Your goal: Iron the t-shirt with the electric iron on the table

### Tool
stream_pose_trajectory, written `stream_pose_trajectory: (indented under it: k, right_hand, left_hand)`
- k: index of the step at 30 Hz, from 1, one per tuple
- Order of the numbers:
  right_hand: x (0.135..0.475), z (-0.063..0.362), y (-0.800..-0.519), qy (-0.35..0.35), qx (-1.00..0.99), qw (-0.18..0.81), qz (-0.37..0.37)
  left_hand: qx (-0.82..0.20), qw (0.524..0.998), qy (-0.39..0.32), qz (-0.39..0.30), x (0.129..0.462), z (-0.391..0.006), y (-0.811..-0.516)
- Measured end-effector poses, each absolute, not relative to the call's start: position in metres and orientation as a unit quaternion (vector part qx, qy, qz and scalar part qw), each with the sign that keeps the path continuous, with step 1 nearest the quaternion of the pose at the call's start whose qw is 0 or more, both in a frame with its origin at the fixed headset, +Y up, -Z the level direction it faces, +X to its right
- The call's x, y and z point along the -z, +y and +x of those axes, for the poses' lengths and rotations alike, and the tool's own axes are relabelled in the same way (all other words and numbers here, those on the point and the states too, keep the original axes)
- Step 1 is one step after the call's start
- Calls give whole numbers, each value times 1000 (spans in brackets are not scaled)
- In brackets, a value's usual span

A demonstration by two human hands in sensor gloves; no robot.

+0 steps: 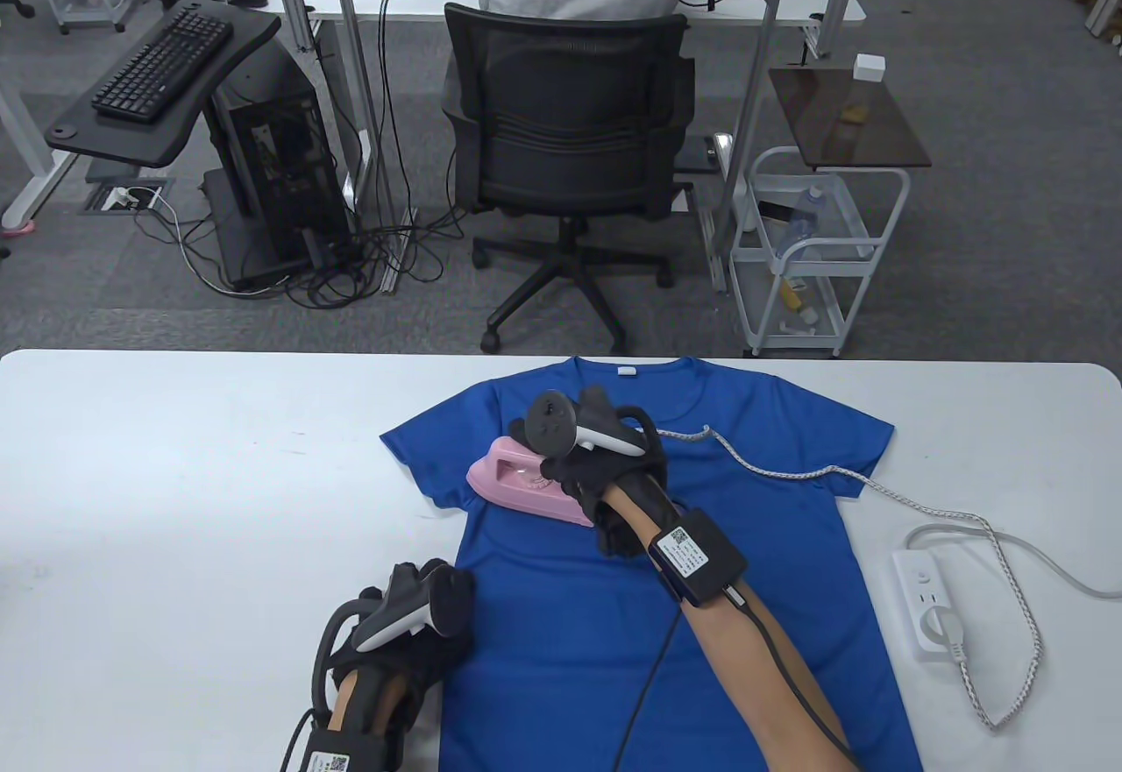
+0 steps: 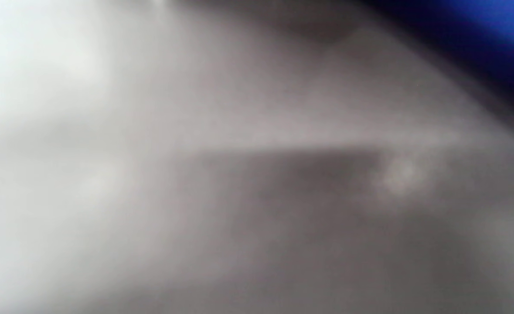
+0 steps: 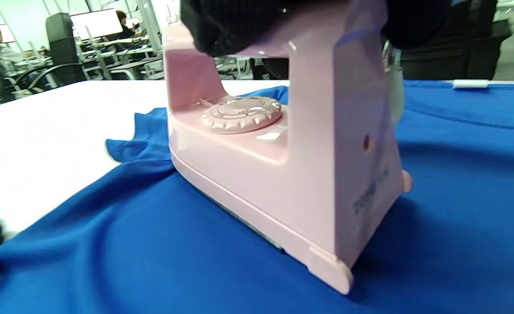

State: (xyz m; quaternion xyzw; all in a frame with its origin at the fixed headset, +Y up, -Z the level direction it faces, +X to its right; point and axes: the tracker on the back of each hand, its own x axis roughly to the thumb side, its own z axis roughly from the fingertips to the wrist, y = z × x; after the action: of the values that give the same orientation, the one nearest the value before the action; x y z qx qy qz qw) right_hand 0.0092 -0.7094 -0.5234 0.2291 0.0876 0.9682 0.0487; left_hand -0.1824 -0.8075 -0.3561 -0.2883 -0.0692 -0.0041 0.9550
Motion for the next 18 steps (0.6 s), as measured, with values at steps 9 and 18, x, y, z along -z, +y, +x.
stream_pose_trajectory:
  k: [9,18]
  right_hand:
    - [561,33,-717,11,-994,66,82]
    - [567,38,-721,-18,-997,48,51]
  left_hand:
    - [6,955,-69,-288,356,-181,-808]
    - [5,954,-71,-290,356,-181,-808]
